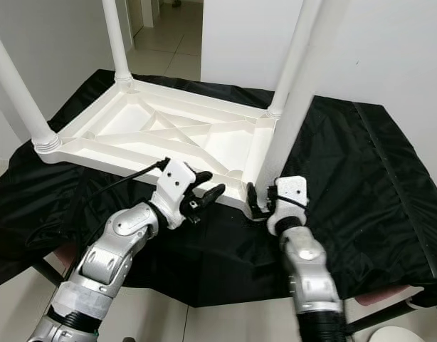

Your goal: Building children table

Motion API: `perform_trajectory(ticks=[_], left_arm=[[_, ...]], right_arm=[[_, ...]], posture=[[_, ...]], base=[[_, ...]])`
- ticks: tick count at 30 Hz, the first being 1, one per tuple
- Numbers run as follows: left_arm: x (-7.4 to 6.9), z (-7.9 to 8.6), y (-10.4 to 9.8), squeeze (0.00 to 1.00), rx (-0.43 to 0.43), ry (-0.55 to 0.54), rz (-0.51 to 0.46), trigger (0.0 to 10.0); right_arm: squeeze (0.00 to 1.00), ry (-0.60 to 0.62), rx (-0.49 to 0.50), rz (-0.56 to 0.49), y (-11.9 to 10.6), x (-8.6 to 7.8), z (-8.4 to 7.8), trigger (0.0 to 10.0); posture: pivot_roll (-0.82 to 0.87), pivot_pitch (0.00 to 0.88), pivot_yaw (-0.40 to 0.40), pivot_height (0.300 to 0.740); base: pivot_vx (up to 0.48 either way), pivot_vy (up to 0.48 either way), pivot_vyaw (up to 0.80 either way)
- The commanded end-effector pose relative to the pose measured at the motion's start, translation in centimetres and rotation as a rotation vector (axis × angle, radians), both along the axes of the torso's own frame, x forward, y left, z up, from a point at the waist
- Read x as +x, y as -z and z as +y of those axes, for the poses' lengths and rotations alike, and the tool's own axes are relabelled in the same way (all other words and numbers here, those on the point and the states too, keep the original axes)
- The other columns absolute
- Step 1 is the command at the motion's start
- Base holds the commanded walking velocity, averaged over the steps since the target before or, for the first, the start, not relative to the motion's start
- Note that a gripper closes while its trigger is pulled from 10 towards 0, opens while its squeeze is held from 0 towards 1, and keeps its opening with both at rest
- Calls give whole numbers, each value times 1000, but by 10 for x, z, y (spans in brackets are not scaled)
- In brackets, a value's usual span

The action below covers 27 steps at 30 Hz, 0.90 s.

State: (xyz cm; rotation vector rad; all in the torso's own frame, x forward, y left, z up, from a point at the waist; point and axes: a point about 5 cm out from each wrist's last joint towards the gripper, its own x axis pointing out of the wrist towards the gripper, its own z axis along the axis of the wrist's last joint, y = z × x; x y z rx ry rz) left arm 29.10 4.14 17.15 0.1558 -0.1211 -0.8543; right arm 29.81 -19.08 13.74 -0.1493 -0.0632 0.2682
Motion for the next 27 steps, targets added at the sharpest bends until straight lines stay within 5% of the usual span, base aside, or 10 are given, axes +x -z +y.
perform_trajectory(ticks=[1, 19, 20, 21, 22, 23, 27], left_arm=[[4, -2, -3, 0, -2, -23, -9, 10000], [7, -3, -8, 0, -2, -15, -23, 10000], [7, -3, -8, 0, -2, -15, -23, 10000], [7, -3, -8, 0, -2, -15, -23, 10000], [7, -3, -8, 0, -2, -14, -24, 10000], [6, -3, -8, 0, -1, -13, -25, 10000], [6, -3, -8, 0, -1, -12, -25, 10000]], right_arm=[[0, -53, 4, -4, -2, 4, -3, 10000], [0, -354, -94, 82, 7, 23, 14, 10000], [0, -370, -95, 91, 8, 23, 15, 6588], [0, -370, -95, 91, 8, 23, 15, 6588], [0, -387, -91, 102, 10, 23, 15, 4431], [0, -391, -80, 115, 12, 23, 15, 0], [0, -398, -74, 126, 14, 23, 13, 0]], posture=[[32, 9, -28, 740], [47, 0, -14, 740], [47, 0, -13, 740], [47, 0, -13, 740], [48, 0, -12, 740], [48, 0, -12, 740], [48, 0, -12, 740]], base=[[0, 0, 0], [0, 0, 0], [0, 0, 0], [0, 0, 0], [0, 0, 0], [0, 0, 0], [0, 0, 0]])
